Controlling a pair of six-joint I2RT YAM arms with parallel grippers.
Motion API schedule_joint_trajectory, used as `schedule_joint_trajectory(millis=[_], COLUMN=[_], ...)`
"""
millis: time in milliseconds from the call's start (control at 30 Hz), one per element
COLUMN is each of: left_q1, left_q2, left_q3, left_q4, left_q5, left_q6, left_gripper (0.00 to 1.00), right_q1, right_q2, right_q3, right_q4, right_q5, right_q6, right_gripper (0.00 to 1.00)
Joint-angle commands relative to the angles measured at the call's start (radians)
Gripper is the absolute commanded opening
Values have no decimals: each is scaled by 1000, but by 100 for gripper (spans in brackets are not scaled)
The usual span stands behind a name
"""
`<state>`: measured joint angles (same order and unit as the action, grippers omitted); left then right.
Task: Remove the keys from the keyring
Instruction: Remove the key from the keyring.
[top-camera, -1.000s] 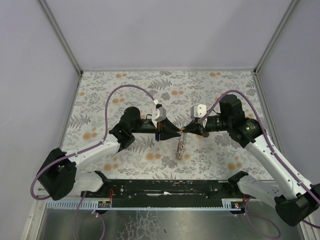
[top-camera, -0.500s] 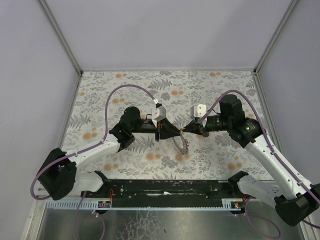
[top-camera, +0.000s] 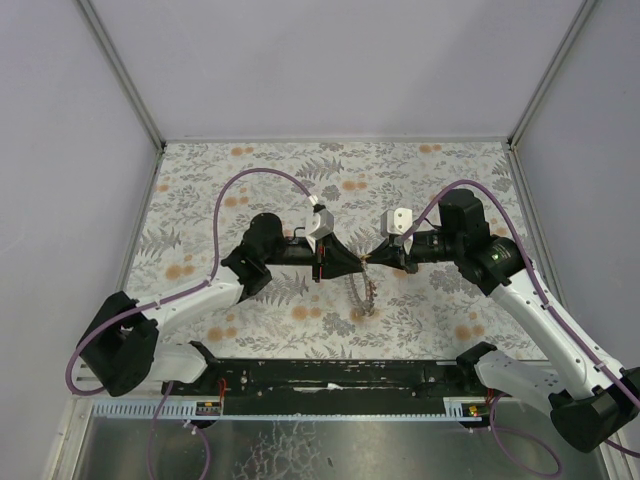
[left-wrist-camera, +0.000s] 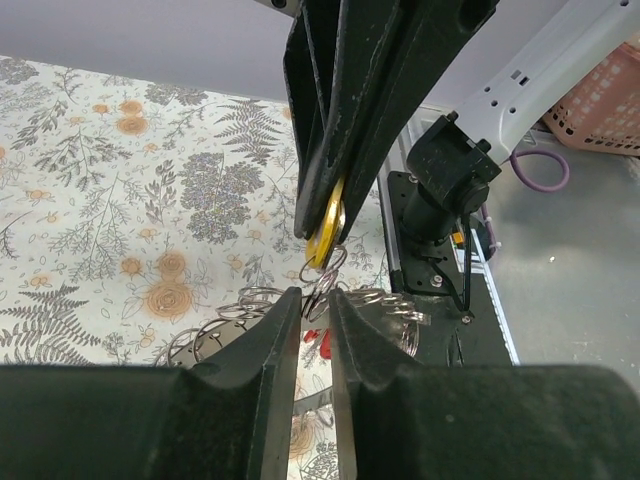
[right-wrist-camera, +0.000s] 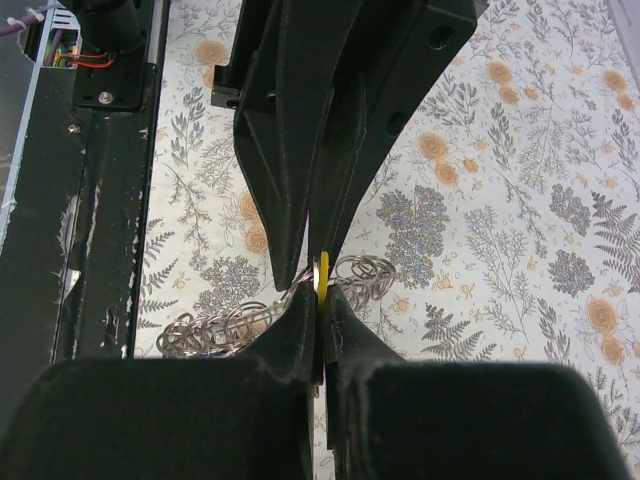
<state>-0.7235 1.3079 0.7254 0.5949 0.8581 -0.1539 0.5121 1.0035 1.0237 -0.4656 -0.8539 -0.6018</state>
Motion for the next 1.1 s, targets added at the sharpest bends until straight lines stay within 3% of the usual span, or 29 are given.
schedule_joint_trajectory(millis=[0, 133, 267, 1067], left_q1=[4, 3, 2, 2], left_q2=[8, 8, 6, -129], left_q3=[30, 23, 19, -140], left_q4=[87, 101, 103, 289], left_q5=[37, 43, 48, -186], left_q6=[-37, -47, -50, -100], left_gripper=[16, 14, 0, 0], right_q1=[-2, -2, -3, -3], right_q2=[-6, -6, -6, -34], right_q3=[14, 11, 11, -14], right_q4=[70, 70, 70, 9], right_q5=[8, 15, 27, 7], right_q6=[3, 2, 1, -74], right_gripper=[0, 0, 0, 0])
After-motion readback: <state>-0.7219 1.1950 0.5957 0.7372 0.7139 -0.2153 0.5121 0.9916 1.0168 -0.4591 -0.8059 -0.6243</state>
